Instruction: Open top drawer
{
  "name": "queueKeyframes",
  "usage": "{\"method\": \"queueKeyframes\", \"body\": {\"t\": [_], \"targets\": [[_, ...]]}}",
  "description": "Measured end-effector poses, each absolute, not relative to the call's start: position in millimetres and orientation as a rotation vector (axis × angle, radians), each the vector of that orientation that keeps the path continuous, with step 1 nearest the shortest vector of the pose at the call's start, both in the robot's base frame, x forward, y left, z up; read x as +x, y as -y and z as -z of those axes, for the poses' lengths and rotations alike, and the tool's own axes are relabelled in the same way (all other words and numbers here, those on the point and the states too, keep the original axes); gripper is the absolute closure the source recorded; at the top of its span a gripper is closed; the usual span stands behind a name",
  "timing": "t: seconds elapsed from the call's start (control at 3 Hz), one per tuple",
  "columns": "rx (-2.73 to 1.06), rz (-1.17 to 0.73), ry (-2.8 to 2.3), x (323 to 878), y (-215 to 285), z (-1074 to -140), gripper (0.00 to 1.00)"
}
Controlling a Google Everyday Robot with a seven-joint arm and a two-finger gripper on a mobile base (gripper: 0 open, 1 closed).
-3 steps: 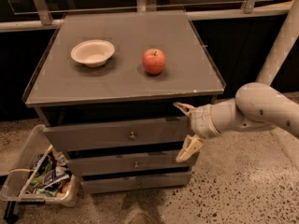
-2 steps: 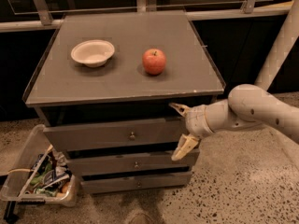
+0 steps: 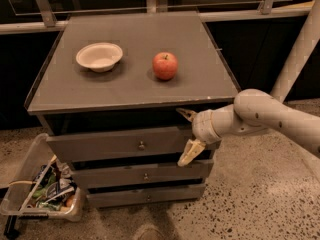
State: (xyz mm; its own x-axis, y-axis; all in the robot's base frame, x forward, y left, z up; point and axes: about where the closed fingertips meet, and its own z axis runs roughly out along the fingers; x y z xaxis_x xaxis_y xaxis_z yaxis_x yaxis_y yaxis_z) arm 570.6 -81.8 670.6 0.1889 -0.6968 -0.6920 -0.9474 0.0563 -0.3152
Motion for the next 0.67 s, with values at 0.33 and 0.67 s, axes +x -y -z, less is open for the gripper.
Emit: {"method": "queueKeyframes", "body": {"t": [0.33, 0.67], "targets": [[-1.680, -0.424, -1.621, 595.9, 85.7, -636.2, 0.00], [-1.680, -0.425, -1.622, 596.0, 85.8, -635.4, 0.00]]}}
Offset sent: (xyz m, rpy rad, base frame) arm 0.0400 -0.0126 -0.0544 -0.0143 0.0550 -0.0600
